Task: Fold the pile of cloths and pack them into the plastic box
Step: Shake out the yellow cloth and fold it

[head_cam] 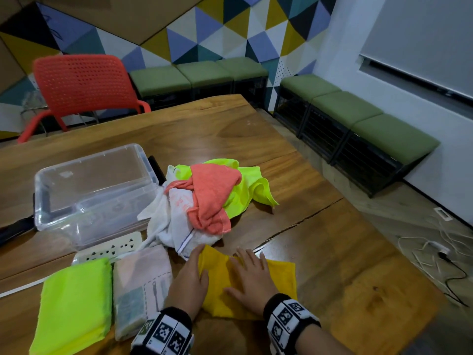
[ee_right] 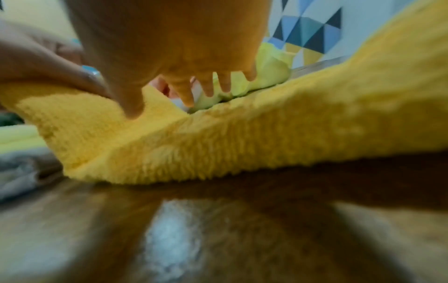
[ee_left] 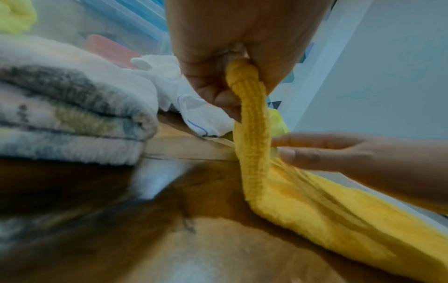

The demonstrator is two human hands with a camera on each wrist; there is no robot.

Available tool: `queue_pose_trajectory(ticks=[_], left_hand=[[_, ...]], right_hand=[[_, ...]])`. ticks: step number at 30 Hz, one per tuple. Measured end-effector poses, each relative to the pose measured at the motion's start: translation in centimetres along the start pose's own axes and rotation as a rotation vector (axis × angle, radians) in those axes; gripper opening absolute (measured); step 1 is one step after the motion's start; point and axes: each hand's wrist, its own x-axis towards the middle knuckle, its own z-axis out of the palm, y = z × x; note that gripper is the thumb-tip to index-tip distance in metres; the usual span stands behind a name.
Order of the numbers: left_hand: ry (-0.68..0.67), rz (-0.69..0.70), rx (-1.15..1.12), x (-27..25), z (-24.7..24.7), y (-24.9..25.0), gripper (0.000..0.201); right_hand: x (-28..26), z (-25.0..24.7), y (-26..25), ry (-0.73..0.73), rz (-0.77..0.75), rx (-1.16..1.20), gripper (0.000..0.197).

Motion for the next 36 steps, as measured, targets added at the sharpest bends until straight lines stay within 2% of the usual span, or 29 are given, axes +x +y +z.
queue_pose_trajectory(ticks=[1,2,3,4,5,7,8,11,13,15,18,20,23,26,28,31,32,34,36], left_hand=[[-0.010,0.033,-0.064,-0.2,0.3,0.3,0.059],[-0.029,0.073,-0.137,-0.5,0.8,0.7,0.063],[-0.060,0.105,-0.196,-0.8,1.4,1.1,0.066],[-0.105,0.117,-0.225,-1.0,2.1,1.5,0.069],[-0.156,0.109,-0.231,-1.2,2.8,1.7,0.070],[-0.240,0.065,-0.244,-1.5,3.9,1.8,0.067],[-0.266,0.057,-0.238,-1.5,4.3,1.6,0.064],[-0.261,0.109,-0.068,-1.6,4.5,1.4,0.059],[-0.165,0.160,0.057,-1.6,4.3,1.4,0.055],[-0.079,0.116,0.135,-1.5,4.3,1.0,0.051],[-0.128,-0.155,0.025,-1.3,4.4,0.9,0.050],[-0.186,-0.277,-0.085,-1.1,4.4,1.2,0.049],[-0.215,-0.362,-0.232,-0.5,4.5,1.0,0.042],[-0.276,-0.362,-0.298,-0.2,4.6,1.2,0.010],[-0.270,-0.353,-0.256,-0.3,4.6,1.4,0.014],[-0.222,-0.351,-0.206,-0.4,3.7,1.4,0.016],[-0.203,-0.352,-0.194,-0.4,3.4,1.3,0.014],[-0.153,-0.350,-0.173,-0.4,2.5,1.0,0.013],[-0.092,-0.324,-0.211,-0.4,2.1,0.9,0.012]], right_hand=[[-0.4,0.0,0.6,0.101,0.021,0.109,0.051],[-0.7,0.0,1.2,0.122,0.040,0.267,0.034],[-1.0,-0.1,1.7,0.063,0.089,0.445,0.025],[-1.3,-0.1,2.0,-0.070,0.171,0.685,0.021],[-1.5,-0.1,2.3,-0.129,0.255,0.911,0.022],[-1.8,0.1,2.3,-0.150,0.397,1.190,0.034],[-1.9,0.2,2.2,-0.143,0.429,1.232,0.037],[-1.7,0.9,2.1,-0.122,0.416,1.092,0.040],[-1.5,1.1,2.0,-0.121,0.407,0.960,0.041],[-1.6,1.2,1.8,-0.128,0.424,0.891,0.042],[-1.9,1.2,1.8,-0.162,0.443,0.815,0.042],[-2.1,1.2,1.9,-0.158,0.436,0.751,0.041],[-2.3,0.7,1.8,-0.143,0.437,0.654,0.037],[-2.9,-0.1,1.6,-0.046,0.465,0.594,0.027],[-3.2,-0.2,1.7,0.013,0.431,0.572,0.028],[-3.1,-0.5,1.6,0.020,0.258,0.586,0.011],[-3.0,-0.6,1.5,-0.002,0.205,0.597,0.011],[-2.8,-1.1,0.8,-0.089,0.173,0.753,0.023],[-2.6,-1.7,-0.3,-0.191,0.280,1.081,0.036]])
